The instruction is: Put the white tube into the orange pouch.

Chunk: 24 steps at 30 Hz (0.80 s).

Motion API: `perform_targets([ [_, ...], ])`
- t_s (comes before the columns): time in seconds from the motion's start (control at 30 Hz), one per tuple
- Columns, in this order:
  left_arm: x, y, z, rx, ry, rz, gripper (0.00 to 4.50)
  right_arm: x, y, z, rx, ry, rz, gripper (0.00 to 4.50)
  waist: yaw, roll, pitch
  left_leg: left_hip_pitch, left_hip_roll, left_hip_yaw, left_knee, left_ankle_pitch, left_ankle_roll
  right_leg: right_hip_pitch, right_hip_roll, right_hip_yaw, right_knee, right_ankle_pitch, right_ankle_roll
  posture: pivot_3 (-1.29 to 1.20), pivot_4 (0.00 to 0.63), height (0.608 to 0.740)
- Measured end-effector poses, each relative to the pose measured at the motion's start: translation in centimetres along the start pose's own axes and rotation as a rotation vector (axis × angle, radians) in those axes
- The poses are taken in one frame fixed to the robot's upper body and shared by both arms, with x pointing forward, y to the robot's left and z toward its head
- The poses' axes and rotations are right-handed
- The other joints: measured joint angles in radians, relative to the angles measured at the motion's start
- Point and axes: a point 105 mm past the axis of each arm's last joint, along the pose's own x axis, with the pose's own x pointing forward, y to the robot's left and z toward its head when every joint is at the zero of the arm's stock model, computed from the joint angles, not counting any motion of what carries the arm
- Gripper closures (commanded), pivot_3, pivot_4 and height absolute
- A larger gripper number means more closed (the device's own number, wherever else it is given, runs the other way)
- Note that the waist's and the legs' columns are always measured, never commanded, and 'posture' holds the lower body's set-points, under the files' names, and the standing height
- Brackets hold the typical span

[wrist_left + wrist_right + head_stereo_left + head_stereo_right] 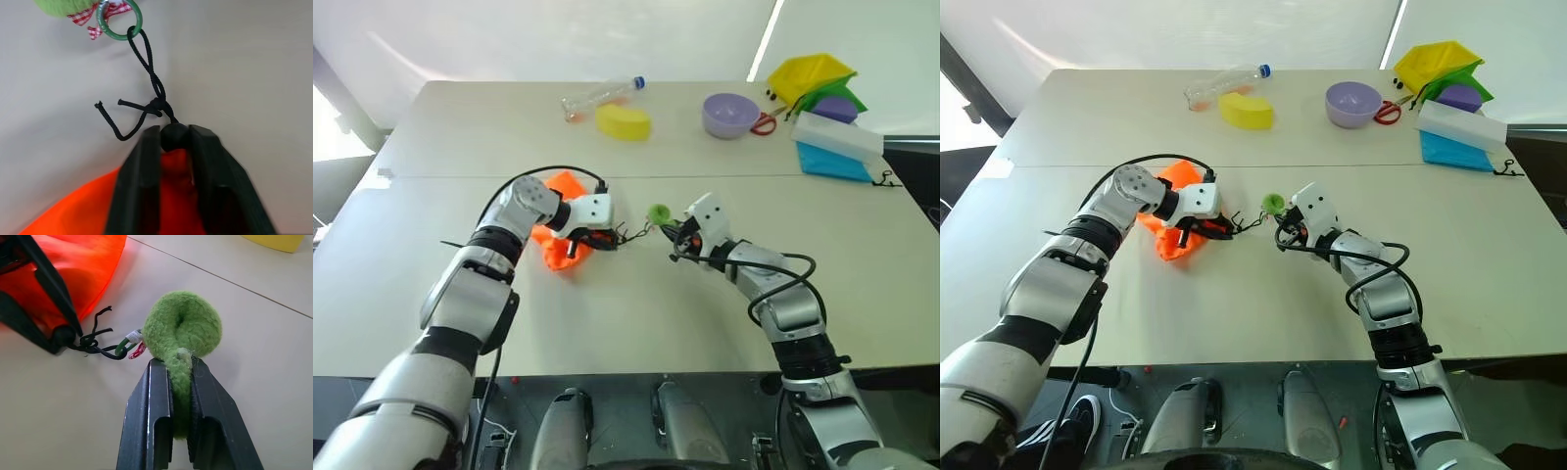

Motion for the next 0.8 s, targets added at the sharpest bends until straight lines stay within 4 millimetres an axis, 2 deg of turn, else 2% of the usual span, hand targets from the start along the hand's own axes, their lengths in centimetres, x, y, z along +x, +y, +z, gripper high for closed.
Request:
perform_targets([
  [0.33, -0.3, -0.5, -0.1, -0.006, -0.008, -0.046, 4.19, 0.0, -0.4, -0.2, -0.006, 0.01, -0.012, 4.5, -0.003, 0.0, 0.0, 0.0, 0.0, 0.0, 0.0, 0.0, 0.0, 0.0, 0.0, 0.0, 0.0, 0.0, 0.0, 0.0, 0.15, 0.74],
  [0.57, -2.5, -1.5, -1.1, -0.023, -0.011, -0.092, 4.19, -0.4, -4.8, 0.5, -0.039, -0.008, -0.18, 4.5, -0.004, 0.0, 0.0, 0.0, 0.0, 0.0, 0.0, 0.0, 0.0, 0.0, 0.0, 0.0, 0.0, 0.0, 0.0, 0.0, 0.15, 0.74],
  [0.7, -4.0, -1.9, -1.2, -0.033, -0.041, -0.094, 4.19, -0.4, -5.9, 0.3, -0.045, -0.002, -0.232, 4.5, -0.004, 0.0, 0.0, 0.0, 0.0, 0.0, -0.001, 0.0, 0.0, 0.0, 0.0, 0.0, 0.0, 0.0, 0.0, 0.0, 0.15, 0.74],
  [0.8, -5.2, -2.9, -1.8, -0.052, -0.046, -0.093, 4.19, -0.3, -6.5, 0.0, -0.048, 0.009, -0.262, 4.5, -0.007, 0.0, 0.0, 0.0, 0.001, 0.0, -0.002, 0.0, 0.0, -0.001, 0.0, 0.0, 0.001, 0.0, 0.0, 0.0, 0.15, 0.74],
])
